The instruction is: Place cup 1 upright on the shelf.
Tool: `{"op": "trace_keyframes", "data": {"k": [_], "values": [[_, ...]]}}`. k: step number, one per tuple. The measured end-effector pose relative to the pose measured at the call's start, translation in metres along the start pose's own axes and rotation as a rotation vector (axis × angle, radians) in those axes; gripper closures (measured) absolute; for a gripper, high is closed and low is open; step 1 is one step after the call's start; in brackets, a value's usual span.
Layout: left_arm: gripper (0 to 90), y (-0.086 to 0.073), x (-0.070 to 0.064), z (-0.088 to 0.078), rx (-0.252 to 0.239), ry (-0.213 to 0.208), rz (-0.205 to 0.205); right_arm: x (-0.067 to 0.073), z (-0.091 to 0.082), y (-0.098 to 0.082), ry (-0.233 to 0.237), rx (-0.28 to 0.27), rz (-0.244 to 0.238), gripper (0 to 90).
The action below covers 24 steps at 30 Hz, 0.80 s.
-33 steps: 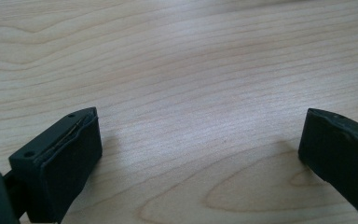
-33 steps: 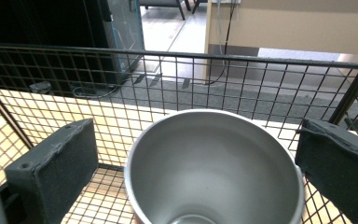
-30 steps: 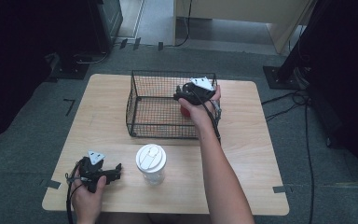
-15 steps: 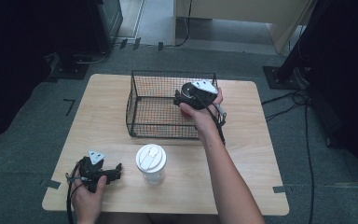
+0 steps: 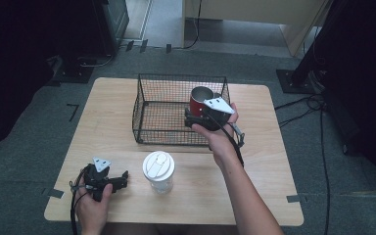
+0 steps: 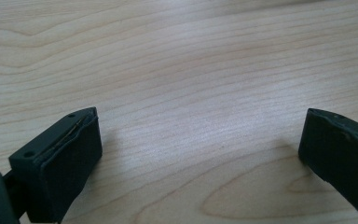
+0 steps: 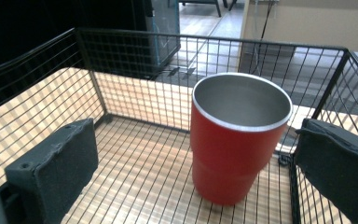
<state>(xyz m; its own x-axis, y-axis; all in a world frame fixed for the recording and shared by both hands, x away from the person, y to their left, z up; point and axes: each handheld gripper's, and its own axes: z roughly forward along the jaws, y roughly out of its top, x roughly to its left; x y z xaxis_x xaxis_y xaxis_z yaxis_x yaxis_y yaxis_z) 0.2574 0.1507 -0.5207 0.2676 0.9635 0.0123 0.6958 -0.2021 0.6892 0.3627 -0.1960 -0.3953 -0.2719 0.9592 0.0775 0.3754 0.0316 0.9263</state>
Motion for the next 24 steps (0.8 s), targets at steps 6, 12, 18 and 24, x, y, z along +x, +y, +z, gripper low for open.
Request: {"op": "trace_keyframes", "data": {"k": [6, 12, 18, 24], "values": [[0.0, 0.001, 0.0, 0.0, 0.001, 0.0, 0.0, 0.0, -0.024, -0.014, 0.031, -0.018, 0.0, 0.0], [0.1, 0.001, 0.0, 0.001, 0.001, 0.003, -0.004, -0.001, -0.046, -0.025, 0.054, -0.038, -0.014, 0.0], [0.1, 0.0, -0.001, 0.0, 0.0, 0.001, -0.001, 0.0, -0.059, -0.039, 0.063, -0.029, -0.041, 0.0], [0.1, 0.0, -0.001, 0.0, -0.001, 0.002, -0.001, 0.003, -0.07, -0.055, 0.075, -0.027, -0.07, 0.0]]}}
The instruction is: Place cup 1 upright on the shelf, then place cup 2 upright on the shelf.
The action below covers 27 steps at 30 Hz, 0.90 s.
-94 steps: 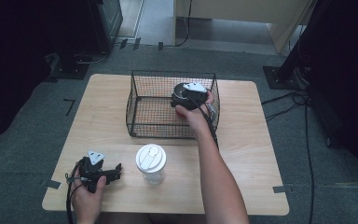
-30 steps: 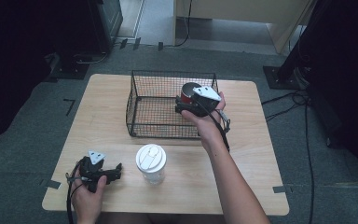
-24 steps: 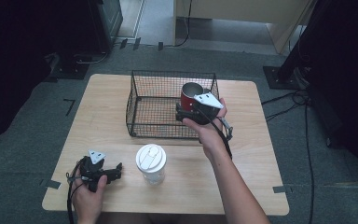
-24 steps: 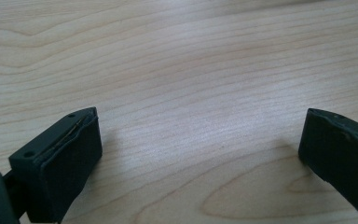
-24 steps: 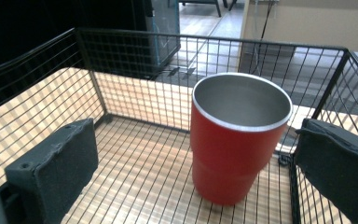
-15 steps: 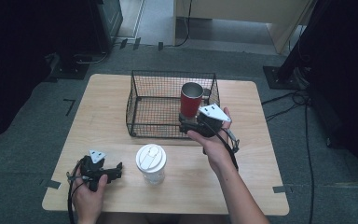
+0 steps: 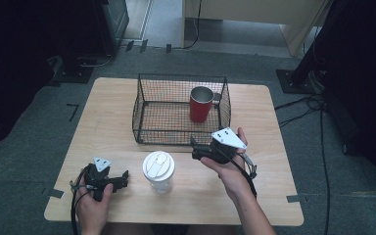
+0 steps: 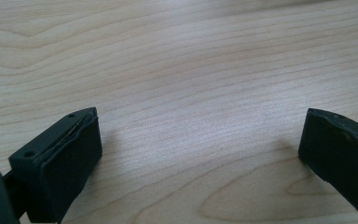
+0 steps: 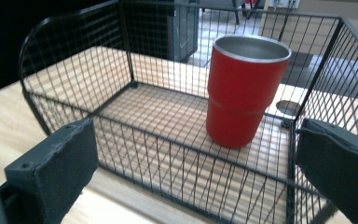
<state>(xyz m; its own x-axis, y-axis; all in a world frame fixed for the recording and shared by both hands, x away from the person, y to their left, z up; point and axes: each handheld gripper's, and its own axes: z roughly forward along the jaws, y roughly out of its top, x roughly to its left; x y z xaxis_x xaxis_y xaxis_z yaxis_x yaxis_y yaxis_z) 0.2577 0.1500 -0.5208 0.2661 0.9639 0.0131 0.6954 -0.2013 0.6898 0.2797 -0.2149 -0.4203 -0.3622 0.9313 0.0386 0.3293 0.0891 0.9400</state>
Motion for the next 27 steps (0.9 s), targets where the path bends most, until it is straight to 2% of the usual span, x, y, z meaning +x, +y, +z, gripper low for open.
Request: {"op": "trace_keyframes", "data": {"k": [9, 12, 21, 27], "values": [[0.1, 0.0, 0.0, 0.0, -0.003, -0.001, -0.004, 0.012, -0.008, -0.027, 0.053, 0.016, -0.024, 0.0], [0.1, 0.0, 0.0, 0.0, -0.003, -0.001, -0.004, 0.016, -0.012, -0.036, 0.074, 0.025, -0.018, 0.0], [0.1, -0.001, -0.001, -0.001, -0.001, -0.006, 0.004, 0.02, -0.02, -0.054, 0.108, 0.028, -0.044, 0.0], [0.1, -0.001, -0.001, -0.001, -0.001, -0.006, 0.004, 0.027, -0.022, -0.064, 0.152, 0.039, -0.036, 0.0]]}}
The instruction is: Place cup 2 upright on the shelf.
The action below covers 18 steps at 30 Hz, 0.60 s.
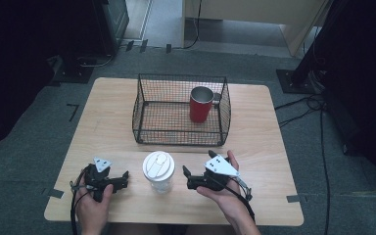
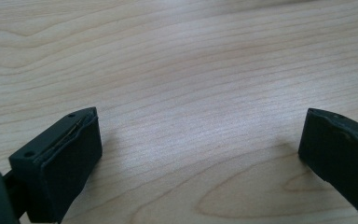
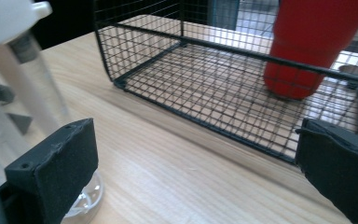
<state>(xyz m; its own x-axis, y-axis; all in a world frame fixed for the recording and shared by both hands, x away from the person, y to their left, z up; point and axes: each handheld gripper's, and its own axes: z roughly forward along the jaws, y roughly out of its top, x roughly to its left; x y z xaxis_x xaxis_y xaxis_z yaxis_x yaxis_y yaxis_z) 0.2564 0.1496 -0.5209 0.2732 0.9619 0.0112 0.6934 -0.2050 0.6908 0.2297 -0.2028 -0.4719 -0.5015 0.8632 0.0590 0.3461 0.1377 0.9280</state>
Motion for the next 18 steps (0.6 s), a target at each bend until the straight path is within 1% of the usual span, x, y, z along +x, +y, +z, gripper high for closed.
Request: {"op": "trace_keyframes", "data": {"k": [8, 14, 18], "values": [[0.1, 0.0, 0.0, 0.0, 0.0, 0.0, 0.0, 0.011, -0.002, -0.005, 0.046, 0.006, -0.008, 0.0], [0.1, 0.0, 0.0, 0.0, 0.0, 0.0, 0.0, 0.02, -0.002, -0.008, 0.095, 0.013, -0.015, 0.0], [0.1, 0.0, 0.0, 0.0, 0.0, 0.0, 0.0, 0.025, -0.002, -0.009, 0.115, 0.018, -0.024, 0.0]]}}
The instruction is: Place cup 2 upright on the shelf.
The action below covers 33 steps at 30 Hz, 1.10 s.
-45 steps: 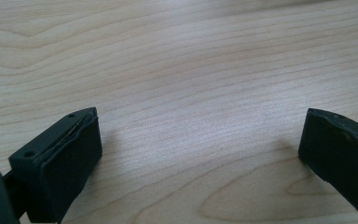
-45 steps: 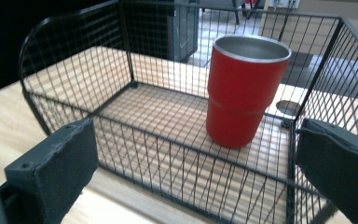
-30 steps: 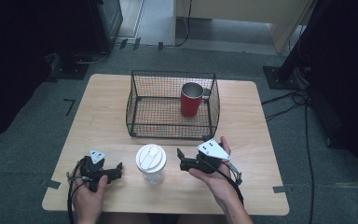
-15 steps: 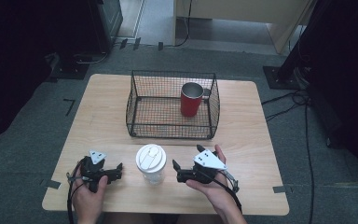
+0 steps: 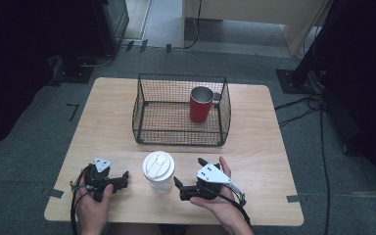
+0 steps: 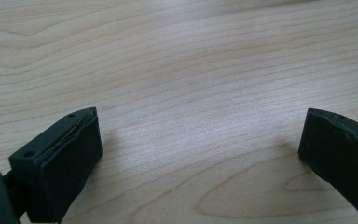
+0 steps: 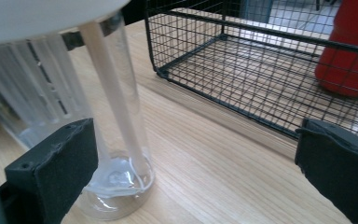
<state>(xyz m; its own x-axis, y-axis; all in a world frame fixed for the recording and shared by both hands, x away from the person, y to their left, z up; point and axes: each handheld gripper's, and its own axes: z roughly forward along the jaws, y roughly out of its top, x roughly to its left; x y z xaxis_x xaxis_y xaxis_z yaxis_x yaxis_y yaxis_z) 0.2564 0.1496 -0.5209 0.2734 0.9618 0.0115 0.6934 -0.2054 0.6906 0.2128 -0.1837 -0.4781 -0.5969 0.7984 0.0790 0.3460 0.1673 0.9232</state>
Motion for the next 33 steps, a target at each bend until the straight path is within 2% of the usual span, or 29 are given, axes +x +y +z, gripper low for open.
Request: {"op": "trace_keyframes", "data": {"k": [16, 24, 33], "values": [[0.1, 0.0, 0.0, 0.0, 0.002, 0.0, 0.002, 0.025, 0.004, 0.002, 0.091, 0.0, -0.025, 0.0], [0.1, 0.001, 0.0, 0.001, 0.001, 0.0, -0.001, 0.039, 0.014, 0.011, 0.136, -0.015, -0.028, 0.0], [0.1, 0.001, 0.0, 0.001, 0.001, -0.001, 0.0, 0.049, 0.029, 0.017, 0.152, -0.028, -0.01, 0.0]]}}
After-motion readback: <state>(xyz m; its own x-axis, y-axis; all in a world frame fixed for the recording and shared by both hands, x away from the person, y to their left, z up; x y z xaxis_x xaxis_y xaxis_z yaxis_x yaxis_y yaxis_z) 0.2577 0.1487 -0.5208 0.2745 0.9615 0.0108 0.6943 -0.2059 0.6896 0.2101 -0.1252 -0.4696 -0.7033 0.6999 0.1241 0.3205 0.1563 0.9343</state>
